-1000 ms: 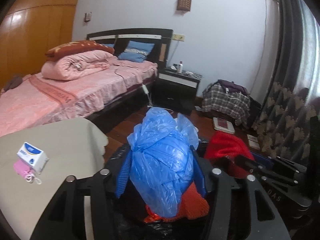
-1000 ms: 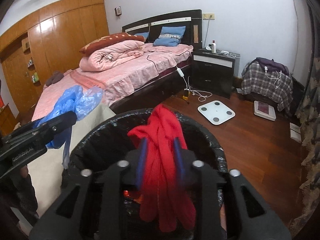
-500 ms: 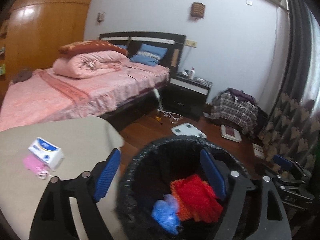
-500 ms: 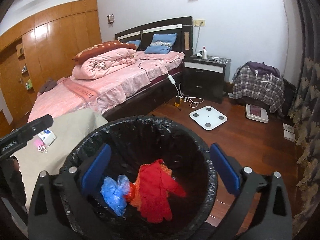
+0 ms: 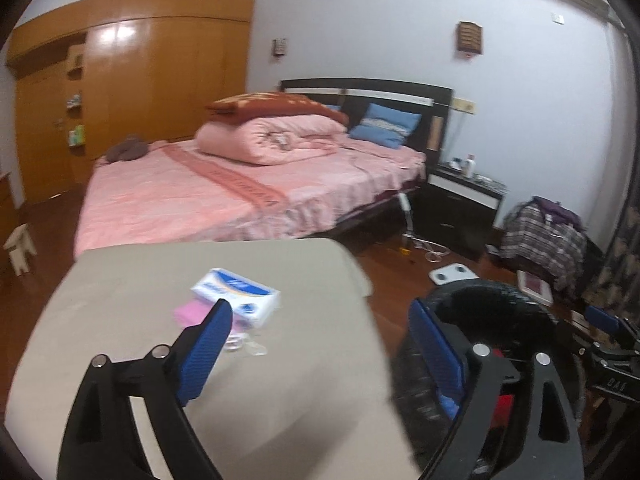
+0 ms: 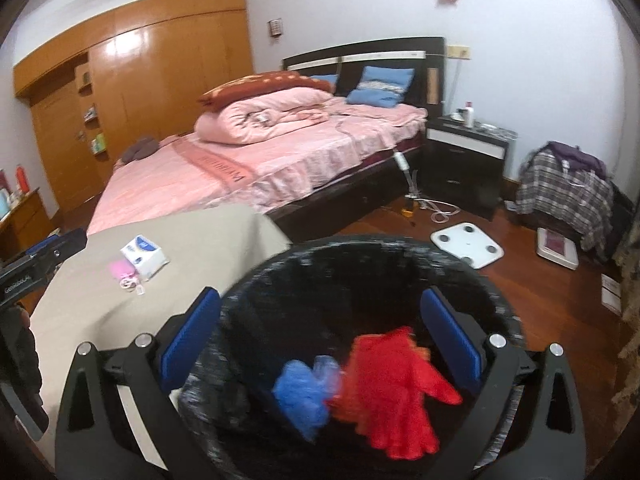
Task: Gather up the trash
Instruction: 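Move both open tools back toward the tissue box and pink mask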
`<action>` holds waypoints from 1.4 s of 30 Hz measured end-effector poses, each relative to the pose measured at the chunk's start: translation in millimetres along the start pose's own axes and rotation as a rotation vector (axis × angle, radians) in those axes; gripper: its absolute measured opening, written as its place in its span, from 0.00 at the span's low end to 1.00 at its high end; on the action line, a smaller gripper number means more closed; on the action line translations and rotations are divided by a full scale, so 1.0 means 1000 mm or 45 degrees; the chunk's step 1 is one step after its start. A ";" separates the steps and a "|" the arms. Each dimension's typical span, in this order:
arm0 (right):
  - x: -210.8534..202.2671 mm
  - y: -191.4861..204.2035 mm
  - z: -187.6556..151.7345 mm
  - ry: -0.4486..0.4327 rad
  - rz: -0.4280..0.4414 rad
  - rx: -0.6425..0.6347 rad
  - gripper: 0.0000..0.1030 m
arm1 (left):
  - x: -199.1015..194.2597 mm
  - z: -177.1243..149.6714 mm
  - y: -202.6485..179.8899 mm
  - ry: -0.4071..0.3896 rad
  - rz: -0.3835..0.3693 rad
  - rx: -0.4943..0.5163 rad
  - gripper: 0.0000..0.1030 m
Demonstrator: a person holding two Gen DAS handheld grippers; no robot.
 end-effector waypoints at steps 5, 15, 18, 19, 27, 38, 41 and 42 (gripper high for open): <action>0.019 0.045 0.010 0.003 0.082 -0.058 0.95 | -0.009 -0.005 0.049 0.011 0.105 -0.045 0.88; 0.072 0.129 0.033 -0.003 0.213 -0.133 0.95 | -0.011 -0.016 0.128 0.022 0.263 -0.106 0.88; 0.091 0.150 0.036 0.013 0.250 -0.137 0.95 | -0.008 -0.018 0.143 0.031 0.294 -0.110 0.88; 0.095 0.156 0.035 0.016 0.257 -0.140 0.95 | -0.005 -0.019 0.149 0.036 0.303 -0.116 0.88; 0.141 0.201 0.021 0.109 0.302 -0.172 0.94 | 0.019 -0.021 0.179 0.049 0.346 -0.119 0.88; 0.175 0.235 0.010 0.163 0.331 -0.231 0.94 | 0.052 -0.020 0.199 0.065 0.359 -0.116 0.88; 0.181 0.238 0.008 0.173 0.335 -0.236 0.94 | 0.058 -0.024 0.206 0.073 0.371 -0.130 0.88; 0.183 0.240 0.007 0.178 0.336 -0.240 0.94 | 0.060 -0.025 0.209 0.079 0.383 -0.139 0.88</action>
Point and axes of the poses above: each gripper's, at about its wrist camera, not at the fingertips, and x roughly the way its jaws point, y to its left, z to its top, the point moved 9 cm from there along x, roughly the way its jaws point, and after that the axes turned 3 degrees about -y, right-handed, at the moved point
